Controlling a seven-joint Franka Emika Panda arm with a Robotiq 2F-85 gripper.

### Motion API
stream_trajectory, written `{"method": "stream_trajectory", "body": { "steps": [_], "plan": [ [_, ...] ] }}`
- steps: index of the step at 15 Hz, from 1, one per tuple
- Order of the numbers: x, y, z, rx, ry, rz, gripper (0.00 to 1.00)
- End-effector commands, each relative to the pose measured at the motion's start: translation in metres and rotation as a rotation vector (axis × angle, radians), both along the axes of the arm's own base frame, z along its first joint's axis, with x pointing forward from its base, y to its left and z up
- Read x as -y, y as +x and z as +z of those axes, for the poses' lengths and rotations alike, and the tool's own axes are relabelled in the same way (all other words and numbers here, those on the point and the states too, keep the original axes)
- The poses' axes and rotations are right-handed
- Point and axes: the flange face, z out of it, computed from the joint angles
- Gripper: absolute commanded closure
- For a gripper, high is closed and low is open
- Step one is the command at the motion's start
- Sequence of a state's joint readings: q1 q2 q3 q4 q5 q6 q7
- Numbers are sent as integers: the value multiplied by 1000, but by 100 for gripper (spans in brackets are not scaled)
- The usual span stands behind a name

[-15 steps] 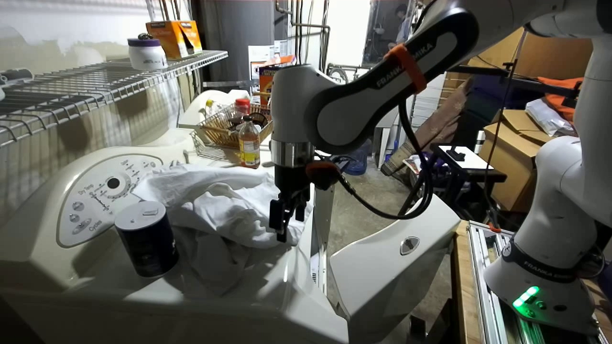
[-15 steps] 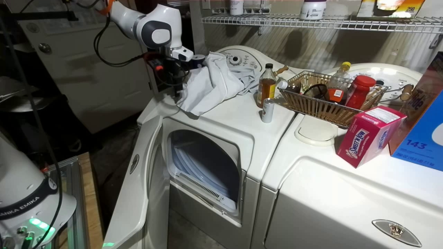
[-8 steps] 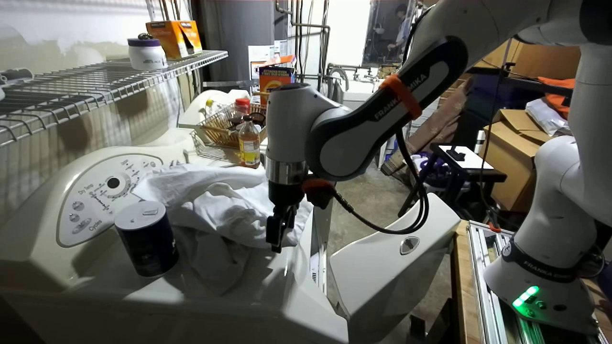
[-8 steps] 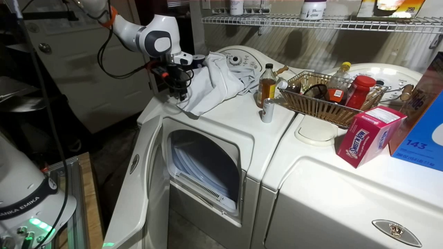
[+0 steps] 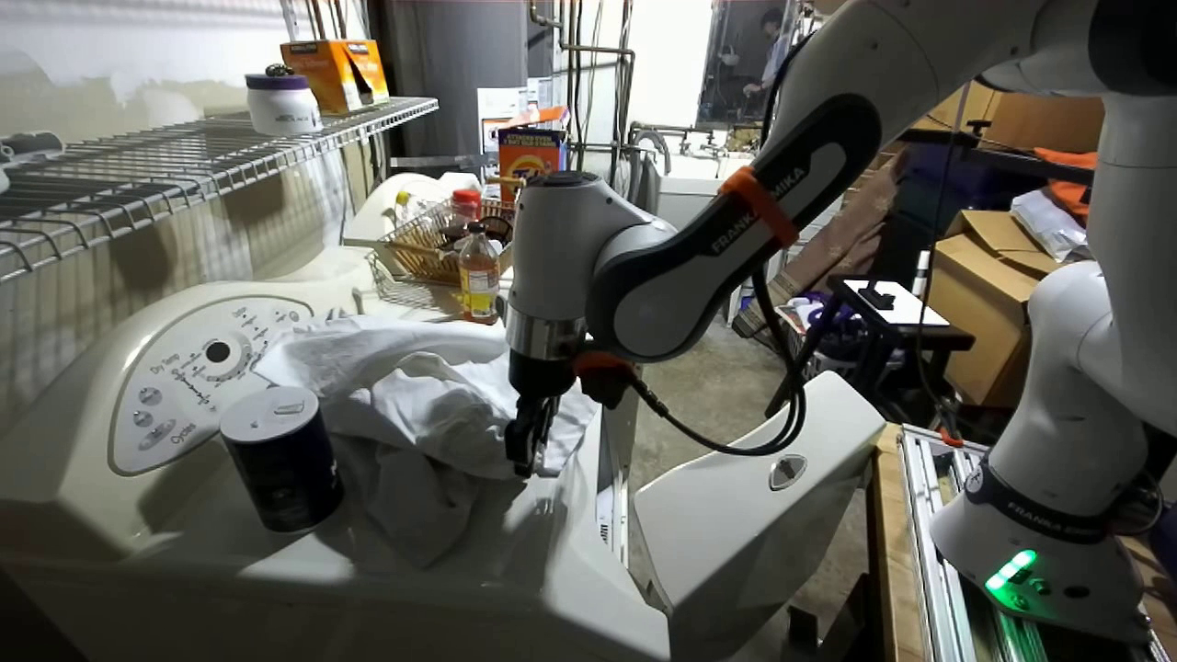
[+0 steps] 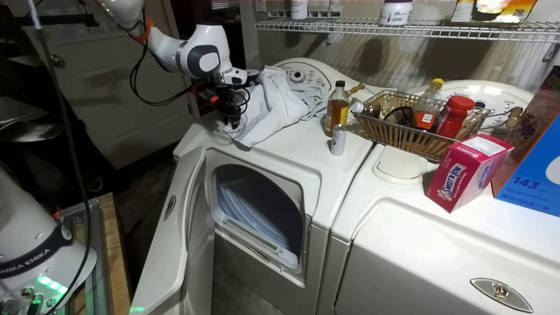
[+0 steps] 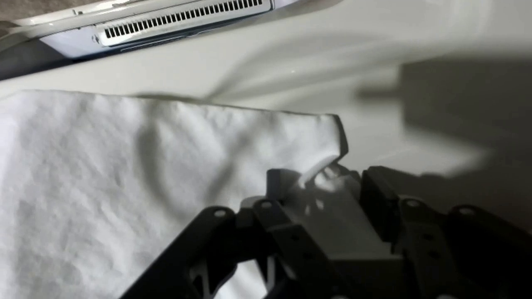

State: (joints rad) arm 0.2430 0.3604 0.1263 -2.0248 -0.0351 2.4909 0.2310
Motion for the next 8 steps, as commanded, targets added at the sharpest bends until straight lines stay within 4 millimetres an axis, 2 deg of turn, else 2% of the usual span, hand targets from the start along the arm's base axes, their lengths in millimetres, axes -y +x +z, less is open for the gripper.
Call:
{"method": "stream_trajectory", "body": {
  "steps": [1,3,4,5,6,8],
  "plan": [
    [0,8,6,60,22,-33,22],
    [0,10,7,76,35,-48,23],
    [-1,11,6,79,41,-55,31],
    [-1,10,5,78,43,-59,51],
    [-2,10,4,76,47,-62,53],
    [-5,8,5,62,62,-83,68]
  ]
}}
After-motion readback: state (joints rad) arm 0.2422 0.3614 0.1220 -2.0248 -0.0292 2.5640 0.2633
